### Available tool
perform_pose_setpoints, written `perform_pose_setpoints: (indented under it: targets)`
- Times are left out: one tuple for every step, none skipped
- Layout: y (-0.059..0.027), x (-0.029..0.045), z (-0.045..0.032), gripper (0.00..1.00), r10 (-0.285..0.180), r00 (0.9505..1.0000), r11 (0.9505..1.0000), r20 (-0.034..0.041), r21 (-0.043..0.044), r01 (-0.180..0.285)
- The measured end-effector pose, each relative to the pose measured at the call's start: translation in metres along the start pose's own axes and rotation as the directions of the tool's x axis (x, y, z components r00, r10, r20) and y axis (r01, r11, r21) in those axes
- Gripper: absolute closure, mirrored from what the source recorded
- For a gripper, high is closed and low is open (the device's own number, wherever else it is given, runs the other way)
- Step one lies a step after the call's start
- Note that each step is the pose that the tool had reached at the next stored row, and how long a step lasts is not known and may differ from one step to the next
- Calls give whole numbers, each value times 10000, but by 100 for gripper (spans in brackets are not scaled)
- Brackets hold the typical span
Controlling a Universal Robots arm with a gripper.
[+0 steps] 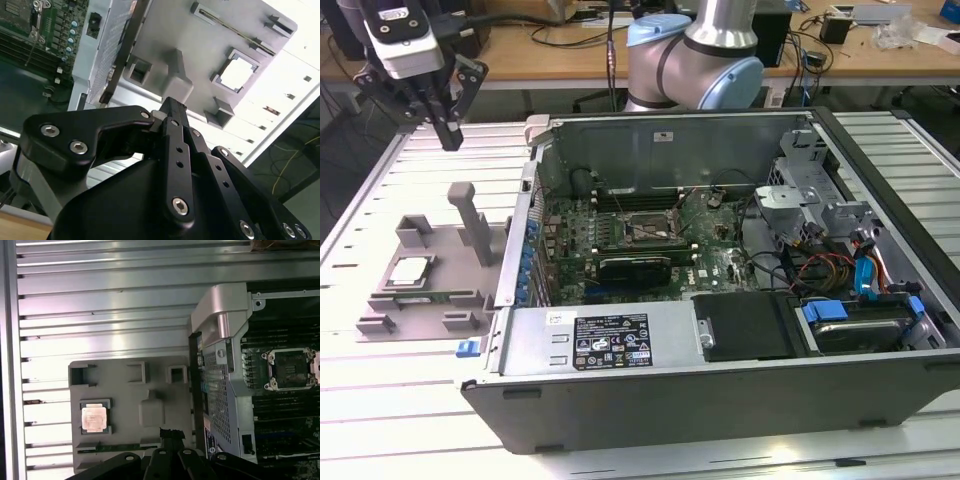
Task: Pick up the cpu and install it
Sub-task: 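Reach for the cpu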
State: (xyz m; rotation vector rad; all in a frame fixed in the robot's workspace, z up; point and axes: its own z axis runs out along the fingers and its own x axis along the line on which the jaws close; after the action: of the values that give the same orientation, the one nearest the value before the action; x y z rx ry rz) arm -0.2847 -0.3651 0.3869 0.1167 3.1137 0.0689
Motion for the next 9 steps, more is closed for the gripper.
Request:
perform_pose_setpoints:
  targets:
    - [-3, 31, 11, 89, 0, 10000, 10000, 0, 1, 0]
    - [-5, 48, 16, 89, -1, 10000, 10000, 0, 0, 1]
    - [-6, 66, 22, 89, -1, 10000, 10000, 0, 0, 1]
    - [-10, 112, 36, 89, -1, 10000, 10000, 0, 0, 1]
    - [-13, 137, 45, 89, -1, 10000, 10000, 0, 0, 1]
    - [-14, 153, 51, 89, -1, 10000, 10000, 0, 0, 1]
    - [-17, 189, 64, 89, 0, 10000, 10000, 0, 0, 0]
    - [-20, 219, 76, 89, 0, 10000, 10000, 1, 0, 0]
    - [-22, 244, 85, 89, 0, 10000, 10000, 0, 0, 0]
